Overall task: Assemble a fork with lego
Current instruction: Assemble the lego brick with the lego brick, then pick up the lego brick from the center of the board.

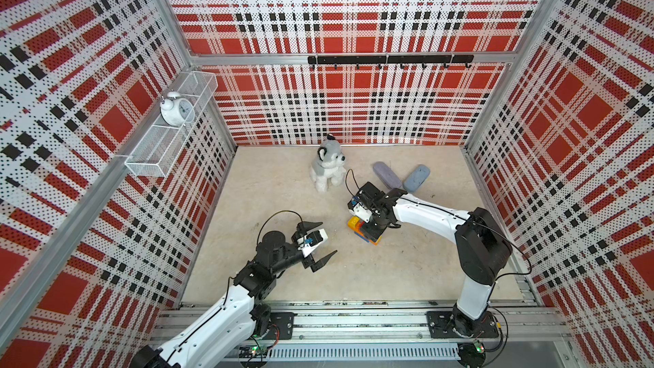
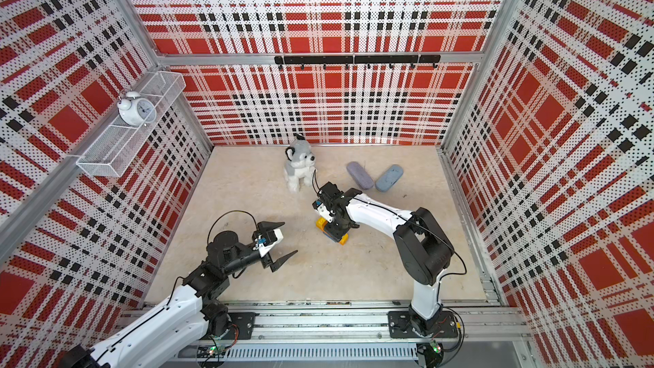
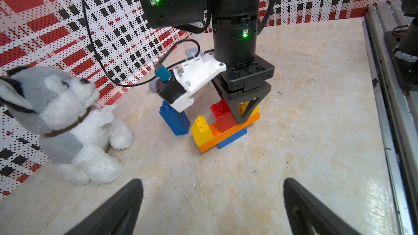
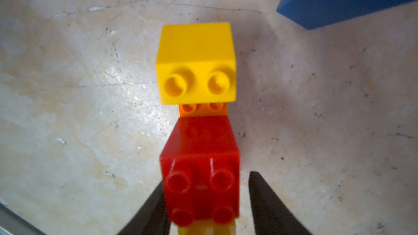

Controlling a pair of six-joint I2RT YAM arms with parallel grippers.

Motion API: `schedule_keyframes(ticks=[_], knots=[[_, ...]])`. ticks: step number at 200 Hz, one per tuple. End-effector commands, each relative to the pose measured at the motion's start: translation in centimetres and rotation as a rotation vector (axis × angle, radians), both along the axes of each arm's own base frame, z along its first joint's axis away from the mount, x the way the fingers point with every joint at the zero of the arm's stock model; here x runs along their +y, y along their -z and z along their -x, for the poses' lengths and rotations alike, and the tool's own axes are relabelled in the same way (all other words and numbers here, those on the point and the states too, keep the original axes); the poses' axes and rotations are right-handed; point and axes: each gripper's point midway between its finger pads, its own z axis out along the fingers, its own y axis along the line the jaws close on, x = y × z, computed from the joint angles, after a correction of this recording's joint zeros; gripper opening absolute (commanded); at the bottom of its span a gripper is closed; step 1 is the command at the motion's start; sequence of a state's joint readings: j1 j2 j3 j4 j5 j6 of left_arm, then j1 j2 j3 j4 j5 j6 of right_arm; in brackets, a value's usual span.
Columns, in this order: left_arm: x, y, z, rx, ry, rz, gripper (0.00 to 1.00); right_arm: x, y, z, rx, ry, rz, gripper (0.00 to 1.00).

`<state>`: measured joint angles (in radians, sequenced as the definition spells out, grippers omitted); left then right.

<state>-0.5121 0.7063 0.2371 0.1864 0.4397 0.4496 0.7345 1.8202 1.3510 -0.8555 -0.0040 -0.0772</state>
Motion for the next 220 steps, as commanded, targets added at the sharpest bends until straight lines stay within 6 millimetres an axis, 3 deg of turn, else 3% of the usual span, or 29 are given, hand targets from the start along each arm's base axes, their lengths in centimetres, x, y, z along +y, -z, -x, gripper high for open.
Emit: schedule_keyframes(ticks=[1, 23, 68, 133, 168, 220], knots=[[-0.2, -2.1, -0.5, -0.043, -0.01, 0.028, 0.98, 0.9, -4.1, -1.4, -0.074, 0.025, -0.072, 0.68], [-0.1, -2.6, -0.5, -0.053, -0.02, 0.037, 0.98, 1.4, -4.5, -1.3, -0.073, 0.016, -0.101, 0.73], [0.3, -2.6, -0.6, -0.057, -0.041, 0.046, 0.98, 2.3, -1.3, -0.9, -0.044, 0.012, -0.048, 0.74], [0.3, -2.5, -0.8, -0.059, -0.045, 0.034, 0.98, 2.7, 2.6, -0.3, 0.031, 0.017, 0.001, 0.55], [0.2, -2.3, -0.8, -0.056, -0.045, 0.029, 0.98, 2.8, 3.2, -0.2, 0.044, 0.026, 0.002, 0.45], [0.3, -2.2, -0.9, -0.055, -0.05, 0.023, 0.98, 2.6, 3.9, -0.2, 0.052, 0.038, 0.017, 0.43]])
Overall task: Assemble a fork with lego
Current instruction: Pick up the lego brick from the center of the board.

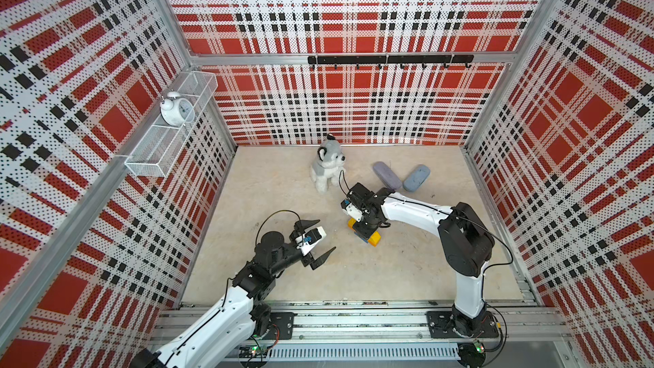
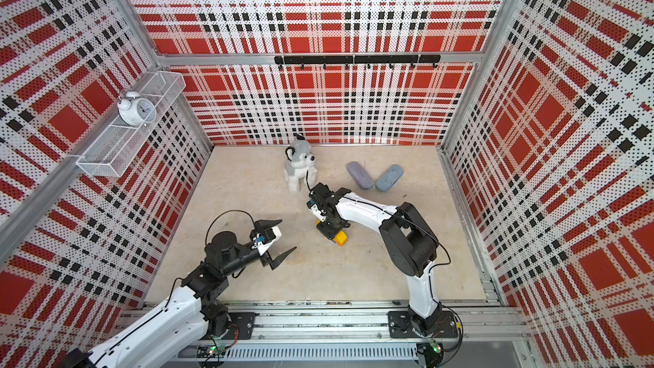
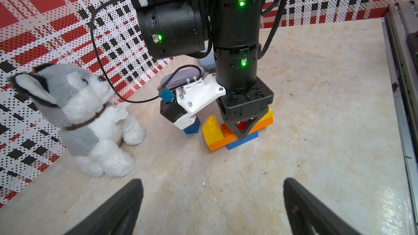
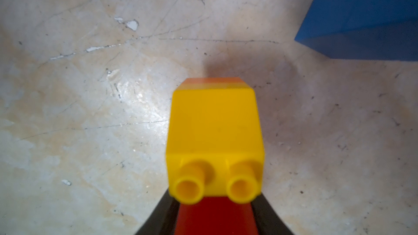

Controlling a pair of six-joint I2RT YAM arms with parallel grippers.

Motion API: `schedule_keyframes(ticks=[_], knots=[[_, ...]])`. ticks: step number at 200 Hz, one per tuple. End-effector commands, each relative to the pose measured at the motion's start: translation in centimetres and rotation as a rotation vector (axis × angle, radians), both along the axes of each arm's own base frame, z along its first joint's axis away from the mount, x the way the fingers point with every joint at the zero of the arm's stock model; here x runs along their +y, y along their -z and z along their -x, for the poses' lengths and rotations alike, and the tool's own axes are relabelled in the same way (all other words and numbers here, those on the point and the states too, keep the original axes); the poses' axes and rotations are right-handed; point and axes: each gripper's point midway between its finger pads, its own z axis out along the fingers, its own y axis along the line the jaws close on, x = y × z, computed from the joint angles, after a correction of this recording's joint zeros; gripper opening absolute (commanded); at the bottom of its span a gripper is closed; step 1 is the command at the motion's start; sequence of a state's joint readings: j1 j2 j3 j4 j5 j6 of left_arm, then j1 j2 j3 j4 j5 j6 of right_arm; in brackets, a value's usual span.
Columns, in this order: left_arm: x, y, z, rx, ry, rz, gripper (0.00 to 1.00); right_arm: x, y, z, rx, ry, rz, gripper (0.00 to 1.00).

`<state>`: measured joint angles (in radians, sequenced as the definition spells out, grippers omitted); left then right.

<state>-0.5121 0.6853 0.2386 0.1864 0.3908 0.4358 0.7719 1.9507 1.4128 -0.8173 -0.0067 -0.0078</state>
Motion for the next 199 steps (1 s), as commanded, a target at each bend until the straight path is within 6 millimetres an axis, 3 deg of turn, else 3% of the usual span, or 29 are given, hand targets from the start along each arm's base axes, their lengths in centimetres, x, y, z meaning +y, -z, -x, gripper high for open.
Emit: schedule_keyframes(ticks=[1, 170, 199], knots=[[-0.2, -1.7, -0.3, -0.04, 0.001, 0.015, 0.98, 0.1, 0.9, 0.2, 0.017, 0.009, 0.009, 0.43], [-0.1, -1.5, -0.2, -0.038, -0.002, 0.011, 0.98, 1.1, 0.1, -0.9, -0.017, 0.05, -0.027, 0.43], [-0.1, -1.4, -0.3, -0.036, -0.004, 0.01, 0.98, 1.3, 0.0, -1.0, -0.018, 0.049, -0.031, 0.38]])
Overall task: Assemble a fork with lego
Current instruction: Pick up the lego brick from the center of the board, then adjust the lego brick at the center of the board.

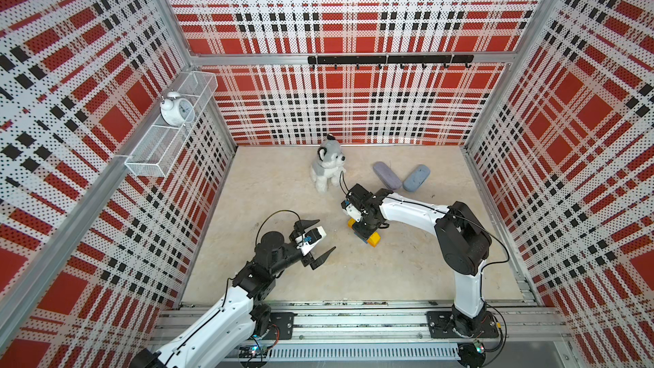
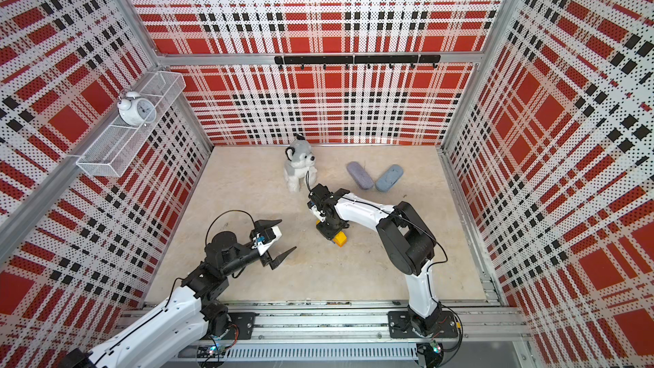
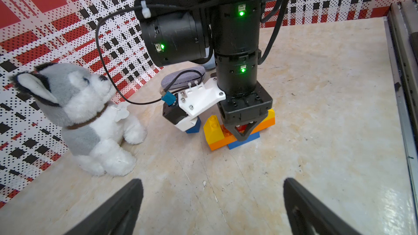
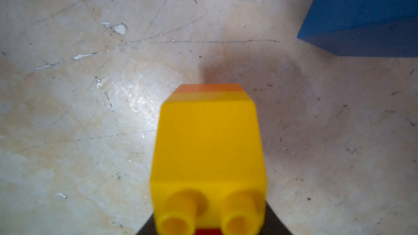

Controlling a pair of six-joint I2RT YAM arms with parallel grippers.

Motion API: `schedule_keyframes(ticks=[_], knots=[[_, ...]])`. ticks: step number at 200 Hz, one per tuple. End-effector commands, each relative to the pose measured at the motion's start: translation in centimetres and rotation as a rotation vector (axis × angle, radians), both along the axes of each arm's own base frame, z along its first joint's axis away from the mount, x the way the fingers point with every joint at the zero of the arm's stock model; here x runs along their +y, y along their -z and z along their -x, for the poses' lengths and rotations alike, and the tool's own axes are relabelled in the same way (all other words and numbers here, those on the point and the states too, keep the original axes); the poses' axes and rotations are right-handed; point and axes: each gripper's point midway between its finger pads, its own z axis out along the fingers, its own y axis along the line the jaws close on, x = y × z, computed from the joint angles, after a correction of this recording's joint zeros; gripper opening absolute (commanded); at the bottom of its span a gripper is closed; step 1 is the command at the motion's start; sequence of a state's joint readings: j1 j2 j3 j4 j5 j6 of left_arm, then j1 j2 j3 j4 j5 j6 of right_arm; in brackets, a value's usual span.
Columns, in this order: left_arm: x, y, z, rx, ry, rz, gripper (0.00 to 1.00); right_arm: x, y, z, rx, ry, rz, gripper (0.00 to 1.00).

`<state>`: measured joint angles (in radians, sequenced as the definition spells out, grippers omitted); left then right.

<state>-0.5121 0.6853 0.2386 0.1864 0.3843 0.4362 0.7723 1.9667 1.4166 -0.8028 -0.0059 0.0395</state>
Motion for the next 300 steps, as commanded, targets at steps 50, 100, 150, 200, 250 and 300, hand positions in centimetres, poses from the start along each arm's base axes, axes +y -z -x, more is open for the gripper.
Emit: schedule_keyframes(ticks=[50, 100, 150, 200, 250, 300], knots=[[-0.2, -1.4, -0.2, -0.036, 0.002, 0.01, 0.98, 0.6, -0.6, -0.5, -0.023, -0.005, -0.009, 0.29], [-0.2, -3.3, -1.3, -0.045, -0.051, 0.127, 0.98, -2.6, -5.2, -1.7, -0.102, 0.037, -0.053, 0.23], [-1.9, -4.6, -5.4, 0.099, -0.116, 0.239, 0.99, -9.6, -9.2, -2.6, -0.17, 0.201, -0.131, 0.22], [-5.4, -1.2, -9.7, 0.178, -0.08, 0.104, 0.96, -15.4, -11.6, -3.9, -0.188, 0.419, -0.235, 0.21], [-7.9, 3.2, -15.3, 0.312, -0.058, -0.132, 0.8, -16.6, -11.7, -3.9, -0.181, 0.485, -0.267, 0.21], [-10.4, 5.6, -17.4, 0.362, 0.019, -0.243, 0.8, -17.2, -10.9, -3.4, -0.168, 0.514, -0.256, 0.21]])
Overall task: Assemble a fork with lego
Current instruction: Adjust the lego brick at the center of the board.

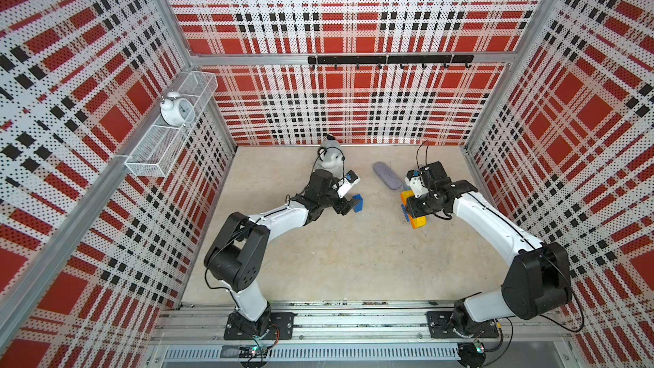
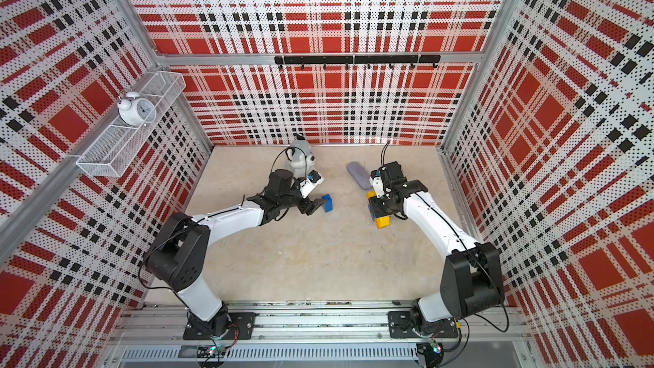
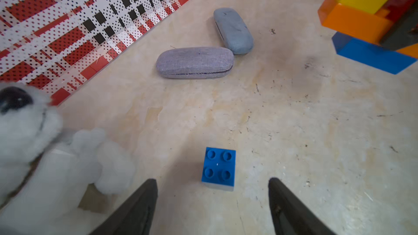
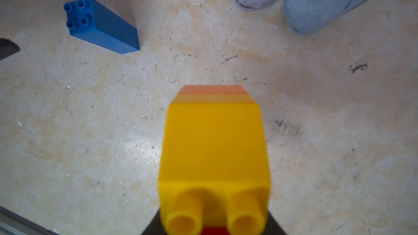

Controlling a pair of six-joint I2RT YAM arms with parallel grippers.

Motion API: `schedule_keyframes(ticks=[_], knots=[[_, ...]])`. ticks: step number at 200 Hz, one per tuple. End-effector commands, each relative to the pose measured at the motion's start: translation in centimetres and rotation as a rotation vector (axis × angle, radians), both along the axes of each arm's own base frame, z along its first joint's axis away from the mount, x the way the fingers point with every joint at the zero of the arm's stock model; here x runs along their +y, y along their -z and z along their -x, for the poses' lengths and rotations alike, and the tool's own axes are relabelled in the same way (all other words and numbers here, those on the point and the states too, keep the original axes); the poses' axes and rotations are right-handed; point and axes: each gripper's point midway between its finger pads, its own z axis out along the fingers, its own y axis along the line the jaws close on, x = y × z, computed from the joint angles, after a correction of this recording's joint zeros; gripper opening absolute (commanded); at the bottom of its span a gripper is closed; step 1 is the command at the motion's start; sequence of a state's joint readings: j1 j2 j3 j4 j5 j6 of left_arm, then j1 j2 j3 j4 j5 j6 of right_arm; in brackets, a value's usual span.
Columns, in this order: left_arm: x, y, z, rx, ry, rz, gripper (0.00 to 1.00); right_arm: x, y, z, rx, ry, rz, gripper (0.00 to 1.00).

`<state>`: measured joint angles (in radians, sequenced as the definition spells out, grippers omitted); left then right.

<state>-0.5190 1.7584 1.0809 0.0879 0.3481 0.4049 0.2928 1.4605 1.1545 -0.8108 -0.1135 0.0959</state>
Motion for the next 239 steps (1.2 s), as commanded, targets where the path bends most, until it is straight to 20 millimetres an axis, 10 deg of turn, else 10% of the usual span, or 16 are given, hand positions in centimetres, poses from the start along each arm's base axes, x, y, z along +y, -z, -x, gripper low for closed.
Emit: schedule_keyframes(ticks=[1, 144, 239], knots=[[-0.6, 2.3, 0.6, 0.068, 0.064, -0.076, 0.79, -0.1, -1.0, -0.1, -0.032, 0.02, -0.026, 0.21], [-2.9, 5.2, 0.1, 0.164, 0.162, -0.123, 0.26, -0.6, -0.8, 0.2, -0.021, 0.041, -0.012, 0.2], [-2.2, -0.1, 6.3, 0.216, -0.173, 0.108, 0.28, -0.5, -0.8, 0.0, -0.01, 0.03, -0.008, 0.18]])
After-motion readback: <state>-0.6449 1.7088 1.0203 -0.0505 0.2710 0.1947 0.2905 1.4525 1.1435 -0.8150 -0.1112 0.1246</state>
